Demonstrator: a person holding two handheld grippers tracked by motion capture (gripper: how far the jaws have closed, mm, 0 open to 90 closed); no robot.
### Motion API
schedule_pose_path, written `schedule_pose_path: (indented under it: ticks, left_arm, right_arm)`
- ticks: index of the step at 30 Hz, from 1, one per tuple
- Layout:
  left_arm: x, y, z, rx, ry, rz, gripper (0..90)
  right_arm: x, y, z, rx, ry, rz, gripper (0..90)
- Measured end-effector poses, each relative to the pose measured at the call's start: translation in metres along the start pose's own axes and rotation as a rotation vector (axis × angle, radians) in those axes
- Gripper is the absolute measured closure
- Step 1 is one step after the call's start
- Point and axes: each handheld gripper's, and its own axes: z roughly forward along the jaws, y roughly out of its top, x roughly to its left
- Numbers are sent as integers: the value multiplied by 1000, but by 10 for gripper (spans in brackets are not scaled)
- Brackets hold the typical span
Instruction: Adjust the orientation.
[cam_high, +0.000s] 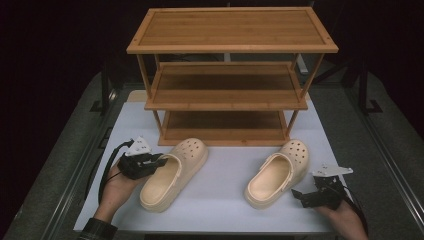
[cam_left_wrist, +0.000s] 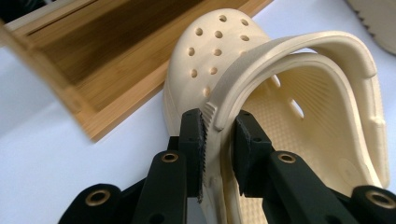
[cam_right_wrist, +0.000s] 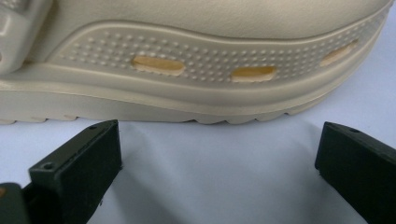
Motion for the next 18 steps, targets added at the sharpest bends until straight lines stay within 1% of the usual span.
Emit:
schedule_pose_path:
  ticks: [1, 3, 5, 7, 10, 12, 18]
  left_arm:
    - [1, -2, -1, -2, 0, -9, 752]
    - [2, -4, -2, 4, -3, -11, 751]
    - [1, -6, -3, 0, -4, -20, 750]
    - [0, -7, -3, -2, -4, -17, 750]
    - [0, -7, -3, -5, -12, -25, 740]
    - [0, -8, -3, -8, -17, -31, 727]
    - [1, -10, -4, -26, -49, -67, 659]
  right_arm:
    - [0, 0, 0, 0, 0, 0, 2]
    - [0, 0, 0, -1, 0, 0, 2]
    - [0, 0, 0, -1, 0, -1, 2]
    - [0, 0, 0, 0, 0, 0, 2]
    - [0, 0, 0, -1, 0, -1, 2]
    - [0, 0, 0, -1, 0, 0, 2]
    - [0, 0, 0, 0, 0, 0, 2]
